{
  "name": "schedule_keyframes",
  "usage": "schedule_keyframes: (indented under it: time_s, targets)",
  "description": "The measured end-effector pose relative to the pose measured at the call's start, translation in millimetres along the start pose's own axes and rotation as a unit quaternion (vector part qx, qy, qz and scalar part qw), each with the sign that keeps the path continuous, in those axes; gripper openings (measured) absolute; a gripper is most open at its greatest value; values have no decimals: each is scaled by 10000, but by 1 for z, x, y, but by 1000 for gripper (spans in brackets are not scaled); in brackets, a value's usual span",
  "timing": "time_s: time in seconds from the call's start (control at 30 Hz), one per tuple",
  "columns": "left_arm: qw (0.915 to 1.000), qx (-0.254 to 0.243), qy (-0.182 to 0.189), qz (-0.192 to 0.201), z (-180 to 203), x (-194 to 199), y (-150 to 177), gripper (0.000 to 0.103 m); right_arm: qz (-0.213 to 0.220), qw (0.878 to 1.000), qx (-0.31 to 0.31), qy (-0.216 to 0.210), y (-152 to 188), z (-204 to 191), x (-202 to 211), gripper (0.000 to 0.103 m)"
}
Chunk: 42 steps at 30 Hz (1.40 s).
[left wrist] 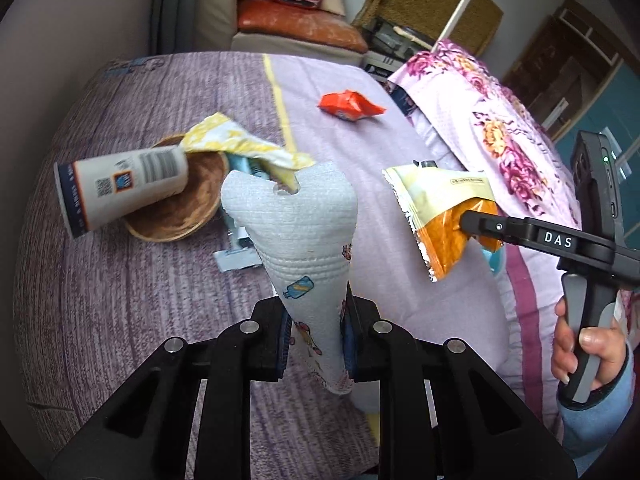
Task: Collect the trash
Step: 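Carry mask and snack bag over the wastebasket while the right tool opens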
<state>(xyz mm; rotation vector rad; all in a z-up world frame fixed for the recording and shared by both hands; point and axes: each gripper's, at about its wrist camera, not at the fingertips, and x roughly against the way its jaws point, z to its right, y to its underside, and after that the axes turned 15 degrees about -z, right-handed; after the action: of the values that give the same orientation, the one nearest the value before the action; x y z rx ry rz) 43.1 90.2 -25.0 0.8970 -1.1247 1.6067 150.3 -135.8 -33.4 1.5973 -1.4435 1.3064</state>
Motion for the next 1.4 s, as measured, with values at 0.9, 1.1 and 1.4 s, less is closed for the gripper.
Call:
schedule_keyframes:
  time_s: [0.9, 1.1, 1.4]
  targets:
    - [9850, -1549, 516, -564, 179, -67, -77, 22, 1047, 9865, -1224, 302, 14, 140, 94, 51]
    - [9812, -1713, 548, -694, 209, -84, -88, 21, 1138, 9809, -1465, 584, 20, 171, 102, 52]
    - [9796, -1730, 543, -861, 230, -104, -105, 21, 953, 9781, -1702, 728, 18, 212, 91, 53]
